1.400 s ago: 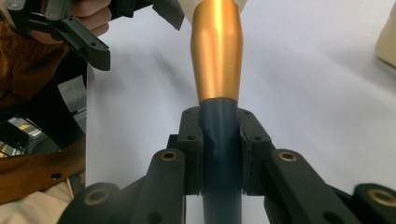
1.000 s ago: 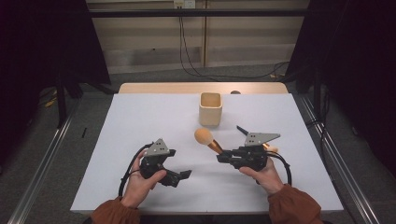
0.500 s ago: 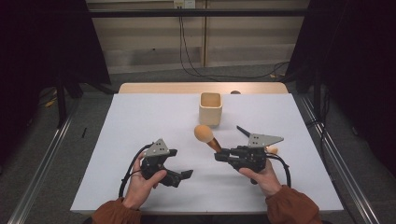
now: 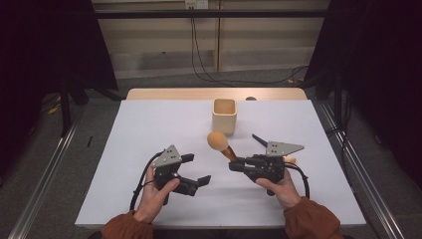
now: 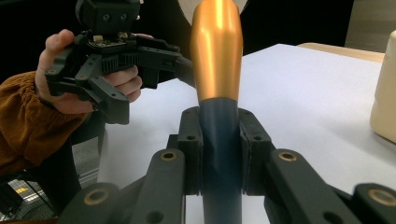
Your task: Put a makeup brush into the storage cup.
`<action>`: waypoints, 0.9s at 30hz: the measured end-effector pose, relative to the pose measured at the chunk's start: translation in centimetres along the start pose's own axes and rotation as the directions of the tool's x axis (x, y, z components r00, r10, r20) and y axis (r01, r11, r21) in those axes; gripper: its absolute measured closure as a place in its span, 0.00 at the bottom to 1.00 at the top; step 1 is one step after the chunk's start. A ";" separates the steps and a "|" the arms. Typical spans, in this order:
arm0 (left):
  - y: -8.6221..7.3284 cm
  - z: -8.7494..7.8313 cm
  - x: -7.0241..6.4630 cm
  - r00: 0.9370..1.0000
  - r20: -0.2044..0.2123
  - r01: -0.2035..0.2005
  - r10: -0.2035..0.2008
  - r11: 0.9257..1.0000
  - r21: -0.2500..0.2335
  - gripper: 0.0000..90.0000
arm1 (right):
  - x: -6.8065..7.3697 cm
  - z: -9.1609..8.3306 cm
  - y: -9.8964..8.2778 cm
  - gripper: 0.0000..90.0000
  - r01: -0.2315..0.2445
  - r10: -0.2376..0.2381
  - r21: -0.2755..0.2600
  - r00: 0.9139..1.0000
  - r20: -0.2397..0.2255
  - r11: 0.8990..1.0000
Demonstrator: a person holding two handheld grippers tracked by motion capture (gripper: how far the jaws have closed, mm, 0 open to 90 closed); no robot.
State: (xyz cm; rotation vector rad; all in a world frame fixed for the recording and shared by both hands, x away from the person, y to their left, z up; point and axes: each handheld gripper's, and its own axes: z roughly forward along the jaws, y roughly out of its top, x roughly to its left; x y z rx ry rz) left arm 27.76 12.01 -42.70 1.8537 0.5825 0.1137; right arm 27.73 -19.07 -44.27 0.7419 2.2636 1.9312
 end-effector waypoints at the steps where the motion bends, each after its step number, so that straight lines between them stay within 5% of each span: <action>1: 0.1 0.1 -0.1 1.000 0.001 0.004 -0.004 1.000 -0.008 0.07 | 0.0 0.0 0.0 0.83 -0.002 0.002 0.001 1.000 -0.001 1.000; 10: 0.4 0.9 -0.1 0.999 0.024 0.041 -0.039 0.995 -0.087 0.08 | 0.1 0.3 -0.1 0.83 0.006 -0.006 0.008 1.000 -0.012 1.000; 27: 1.8 2.5 -0.5 0.995 0.095 0.028 -0.013 0.987 -0.157 0.11 | 0.4 0.6 -0.1 0.83 0.012 -0.011 0.008 0.999 -0.031 1.000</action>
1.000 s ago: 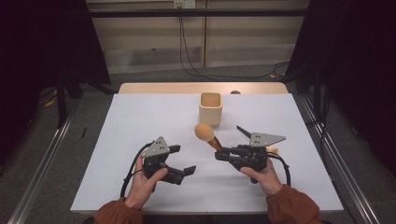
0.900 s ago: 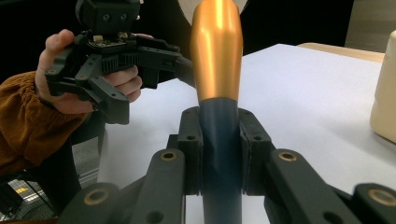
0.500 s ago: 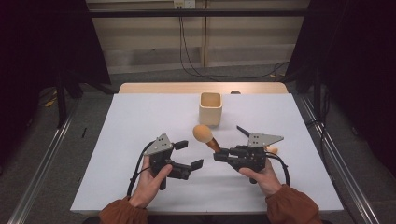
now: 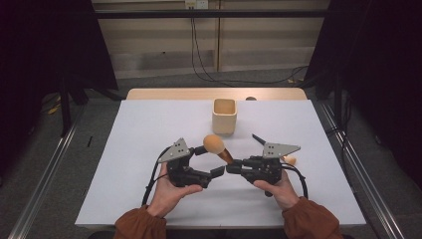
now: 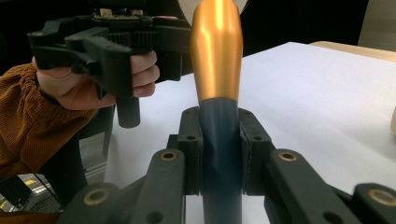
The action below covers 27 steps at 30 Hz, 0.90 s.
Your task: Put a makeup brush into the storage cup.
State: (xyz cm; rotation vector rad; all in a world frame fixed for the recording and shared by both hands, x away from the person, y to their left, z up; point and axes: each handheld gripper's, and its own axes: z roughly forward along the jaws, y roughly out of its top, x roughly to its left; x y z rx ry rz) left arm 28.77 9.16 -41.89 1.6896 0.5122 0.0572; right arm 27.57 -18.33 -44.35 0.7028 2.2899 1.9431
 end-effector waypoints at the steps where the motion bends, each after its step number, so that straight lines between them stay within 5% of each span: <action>1: 0.0 0.1 0.0 1.000 -0.001 0.002 -0.002 1.000 -0.001 0.11 | 0.0 0.0 0.0 0.83 0.001 -0.001 -0.001 1.000 -0.001 1.000; 7: 0.1 0.7 0.0 1.000 0.012 0.000 0.000 1.000 0.002 0.15 | 0.1 0.2 -0.1 0.83 0.003 -0.003 0.001 1.000 -0.007 1.000; 22: -0.1 2.1 -0.1 0.995 0.090 0.041 -0.037 0.998 -0.046 0.60 | 0.2 0.4 -0.2 0.83 0.000 0.000 -0.018 1.000 -0.021 1.000; 27: -0.1 2.0 0.2 0.991 0.109 0.082 -0.075 0.995 -0.063 0.68 | 0.3 0.4 -0.2 0.83 0.003 -0.003 -0.020 1.000 -0.022 1.000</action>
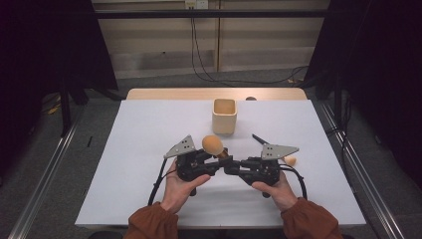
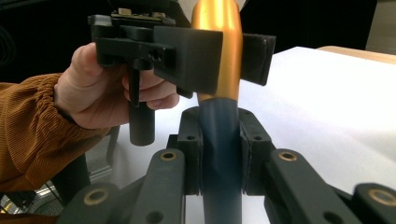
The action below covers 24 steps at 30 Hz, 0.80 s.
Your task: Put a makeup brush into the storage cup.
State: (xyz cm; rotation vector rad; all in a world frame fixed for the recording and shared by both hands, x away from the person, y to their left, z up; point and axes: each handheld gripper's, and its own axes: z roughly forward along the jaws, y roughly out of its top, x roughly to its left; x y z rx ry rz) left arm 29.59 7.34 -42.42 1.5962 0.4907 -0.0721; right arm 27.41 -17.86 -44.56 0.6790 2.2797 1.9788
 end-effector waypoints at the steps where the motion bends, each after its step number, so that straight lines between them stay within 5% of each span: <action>1: 0.0 0.0 0.0 1.000 0.003 -0.002 0.002 1.000 0.007 0.69 | 0.0 0.1 -0.1 0.83 0.000 0.000 0.005 1.000 -0.001 1.000; 14: 0.5 0.3 0.0 1.000 0.019 -0.006 0.005 1.000 0.028 0.72 | -0.2 -0.1 0.1 0.80 -0.005 0.004 0.013 1.000 0.017 1.000; 24: 0.9 -0.2 0.8 0.999 -0.032 -0.005 0.007 0.999 0.047 0.73 | -0.1 -0.3 0.1 0.53 0.011 -0.015 0.053 0.998 0.066 0.999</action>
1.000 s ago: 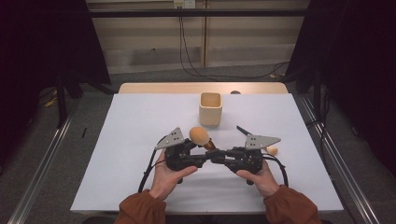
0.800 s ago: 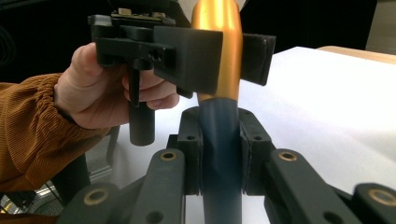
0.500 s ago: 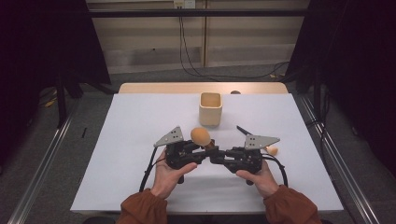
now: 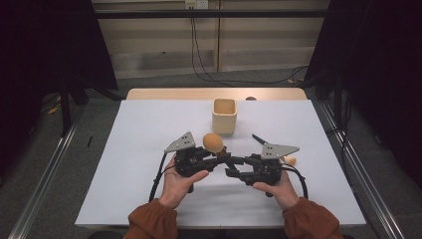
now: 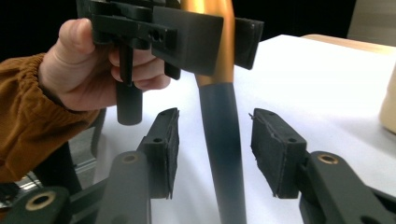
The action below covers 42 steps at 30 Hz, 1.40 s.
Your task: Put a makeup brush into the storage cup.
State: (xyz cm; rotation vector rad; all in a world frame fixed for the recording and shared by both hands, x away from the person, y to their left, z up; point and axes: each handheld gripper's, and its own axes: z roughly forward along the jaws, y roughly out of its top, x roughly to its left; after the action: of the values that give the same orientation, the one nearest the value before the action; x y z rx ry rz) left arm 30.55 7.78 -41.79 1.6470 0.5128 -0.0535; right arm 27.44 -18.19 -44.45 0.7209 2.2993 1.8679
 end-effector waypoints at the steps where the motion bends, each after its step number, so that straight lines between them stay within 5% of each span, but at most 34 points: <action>1: 0.1 0.0 0.1 1.000 -0.002 0.001 -0.001 1.000 -0.001 0.73 | 0.0 0.0 0.0 0.42 -0.004 0.004 0.012 1.000 0.022 1.000; 10: 0.5 -0.7 0.6 0.999 -0.039 -0.017 0.018 1.000 0.014 0.73 | 0.0 -0.7 0.1 0.09 -0.030 0.027 0.043 0.997 0.076 0.999; 18: 0.7 -1.2 1.3 0.997 -0.073 -0.022 0.024 0.999 0.030 0.73 | -0.2 -2.4 0.3 0.10 -0.043 0.042 0.008 0.989 0.140 0.999; 21: 0.9 -1.4 1.5 0.996 -0.084 -0.022 0.025 0.999 0.031 0.73 | -0.3 -3.2 0.0 0.11 -0.056 0.053 0.007 0.974 0.221 0.998; 23: 1.1 -1.5 1.6 0.995 -0.091 -0.028 0.032 0.999 0.036 0.73 | -0.3 -3.4 -0.2 0.11 -0.054 0.051 0.003 0.971 0.234 0.999; 25: 1.4 -1.7 1.6 0.994 -0.101 -0.037 0.041 0.999 0.040 0.73 | -0.1 -3.7 -0.5 0.11 -0.034 0.031 0.003 0.957 0.288 0.999; 35: 2.6 -2.9 2.4 0.989 -0.140 -0.048 0.052 0.998 0.038 0.73 | 0.3 -6.6 -1.8 0.04 -0.046 0.057 -0.040 0.936 0.347 0.998; 42: 3.7 -3.1 3.1 0.985 -0.159 -0.062 0.071 0.996 0.060 0.73 | 0.9 -8.5 -3.0 0.01 -0.018 0.039 -0.054 0.901 0.432 0.998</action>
State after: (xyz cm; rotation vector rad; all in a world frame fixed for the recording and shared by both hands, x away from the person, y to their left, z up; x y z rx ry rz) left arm 33.85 11.48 -38.88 1.7294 0.5826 0.1163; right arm 22.67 -25.90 -44.99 1.0459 1.9622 1.5660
